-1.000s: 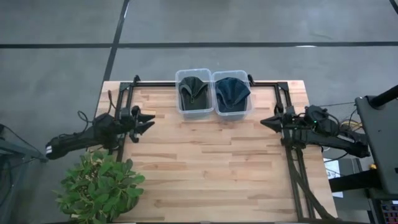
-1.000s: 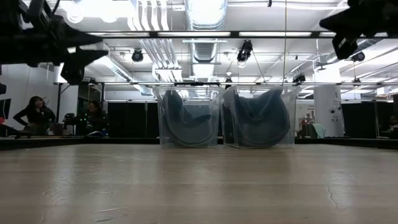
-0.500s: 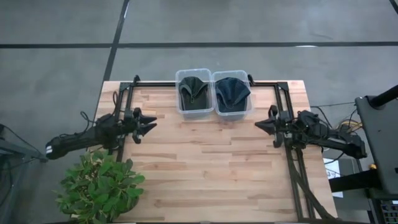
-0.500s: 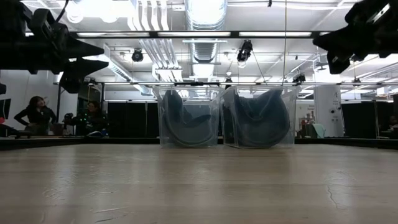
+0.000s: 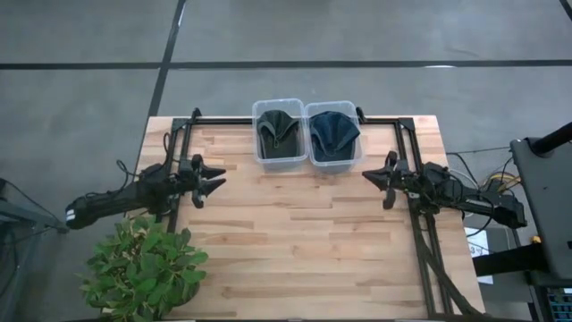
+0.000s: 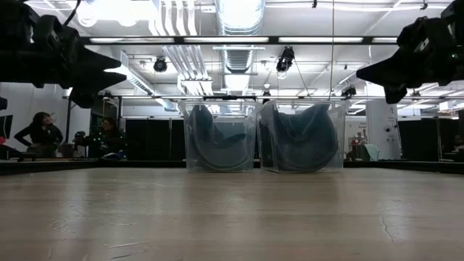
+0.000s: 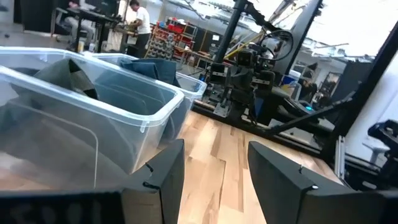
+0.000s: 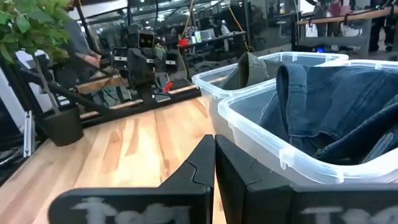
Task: Pick & Place hat
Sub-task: Return to Home Position
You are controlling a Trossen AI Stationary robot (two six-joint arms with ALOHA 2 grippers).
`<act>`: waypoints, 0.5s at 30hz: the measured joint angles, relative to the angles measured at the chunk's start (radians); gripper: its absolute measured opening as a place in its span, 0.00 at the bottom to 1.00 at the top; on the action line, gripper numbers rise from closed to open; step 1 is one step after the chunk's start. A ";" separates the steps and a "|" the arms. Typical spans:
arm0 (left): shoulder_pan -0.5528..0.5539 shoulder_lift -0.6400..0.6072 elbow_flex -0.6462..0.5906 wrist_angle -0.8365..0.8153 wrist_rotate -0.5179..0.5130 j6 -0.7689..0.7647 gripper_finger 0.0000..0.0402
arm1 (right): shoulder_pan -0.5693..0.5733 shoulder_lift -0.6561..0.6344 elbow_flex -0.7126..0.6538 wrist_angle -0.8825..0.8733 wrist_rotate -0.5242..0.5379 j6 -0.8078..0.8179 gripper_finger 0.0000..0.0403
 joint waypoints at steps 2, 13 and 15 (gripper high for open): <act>0.000 0.000 0.000 0.001 0.014 0.016 0.42 | 0.000 0.000 -0.004 -0.005 -0.001 -0.007 0.02; 0.000 0.000 0.000 -0.004 0.070 0.048 0.42 | 0.000 0.000 -0.009 -0.009 -0.017 -0.058 0.02; 0.000 0.000 0.000 -0.004 0.070 0.043 0.42 | 0.000 0.002 -0.009 -0.010 -0.017 -0.058 0.02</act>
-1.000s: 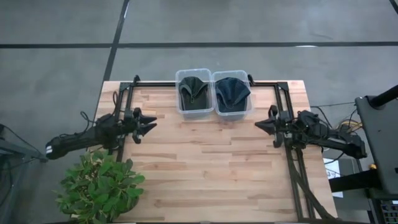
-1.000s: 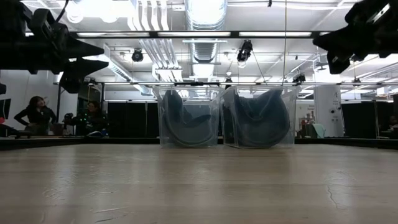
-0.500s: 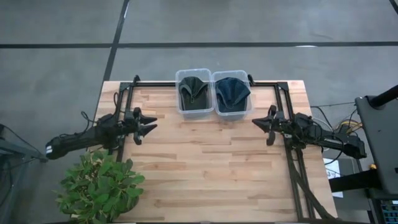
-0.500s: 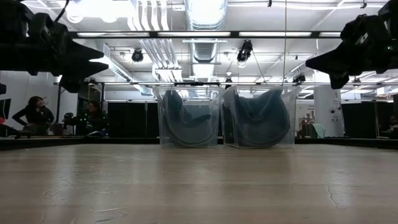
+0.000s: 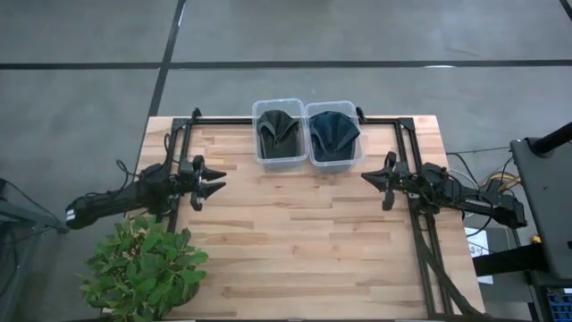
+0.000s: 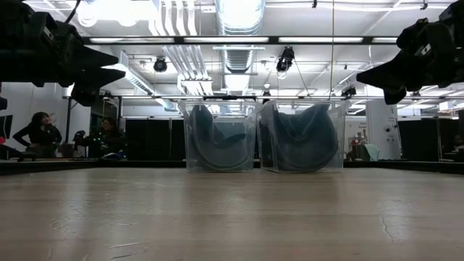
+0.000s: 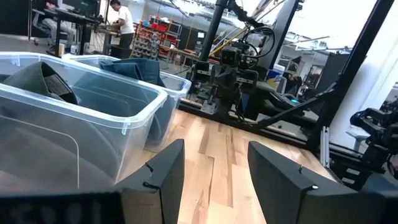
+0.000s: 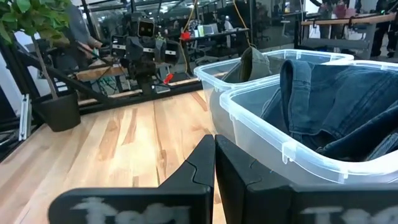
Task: Pick & Place hat
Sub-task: Return to Home Position
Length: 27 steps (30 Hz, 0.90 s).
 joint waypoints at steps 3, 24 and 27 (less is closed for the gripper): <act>0.000 0.000 0.000 0.000 0.000 -0.029 0.42 | 0.000 0.000 0.000 0.000 0.000 0.002 0.02; 0.000 0.000 -0.001 0.016 0.005 -0.047 0.42 | 0.000 0.000 0.001 0.000 -0.002 0.000 0.02; 0.000 0.000 -0.001 0.017 0.004 -0.047 0.42 | 0.000 0.000 0.001 0.000 -0.002 0.000 0.02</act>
